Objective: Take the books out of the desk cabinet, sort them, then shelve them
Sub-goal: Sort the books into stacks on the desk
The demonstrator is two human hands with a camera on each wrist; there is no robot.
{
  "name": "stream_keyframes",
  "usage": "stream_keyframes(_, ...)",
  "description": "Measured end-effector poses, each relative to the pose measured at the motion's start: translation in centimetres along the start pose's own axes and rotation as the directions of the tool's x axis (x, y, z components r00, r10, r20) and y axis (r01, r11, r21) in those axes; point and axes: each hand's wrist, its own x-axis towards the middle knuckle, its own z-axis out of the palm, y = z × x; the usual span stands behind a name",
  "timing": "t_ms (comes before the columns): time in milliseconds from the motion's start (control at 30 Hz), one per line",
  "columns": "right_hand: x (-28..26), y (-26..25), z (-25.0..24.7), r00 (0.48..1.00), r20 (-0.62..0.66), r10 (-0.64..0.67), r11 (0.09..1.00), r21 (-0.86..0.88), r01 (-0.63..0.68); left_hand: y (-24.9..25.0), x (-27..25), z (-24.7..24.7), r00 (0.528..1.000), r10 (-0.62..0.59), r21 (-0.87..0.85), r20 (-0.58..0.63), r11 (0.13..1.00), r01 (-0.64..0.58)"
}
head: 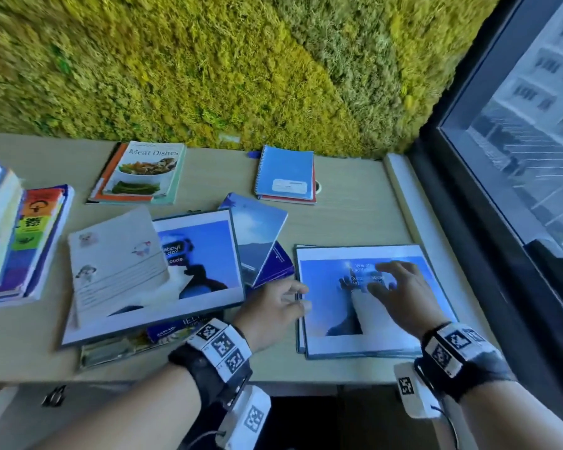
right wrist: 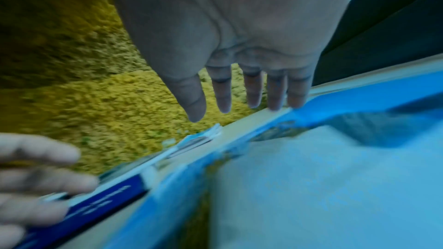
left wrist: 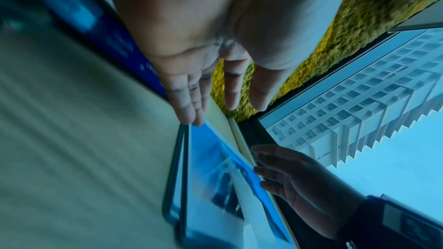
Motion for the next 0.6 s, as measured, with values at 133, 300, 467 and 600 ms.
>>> stream_keyframes(133,-0.3,-7.9,3.0,0.952,0.158,-0.264,0.96,0.139,0.243,-0.5,-1.2,-5.6,0.974,0.069,-0.059,-0.217,0.995,-0.083)
stream_keyframes(300,-1.3,-16.6,7.5,0.875,0.387,-0.291,0.942,0.277,0.191,-4.5,-2.7,-13.3,0.919,-0.029,0.388,-0.394,0.901,0.195)
stream_keyframes(467,-2.5,-20.8,10.7,0.847,0.517,-0.123,0.896,0.425,-0.13,-8.7,-5.1,-15.6,0.953,-0.18,0.613,-0.245,0.733,0.296)
stream_keyframes(600,-3.3,-22.1,11.2,0.851,0.521,-0.071,0.837,0.495,-0.233,-10.0,-5.8,-16.1,0.973,-0.117,0.575,-0.197,0.791,0.212)
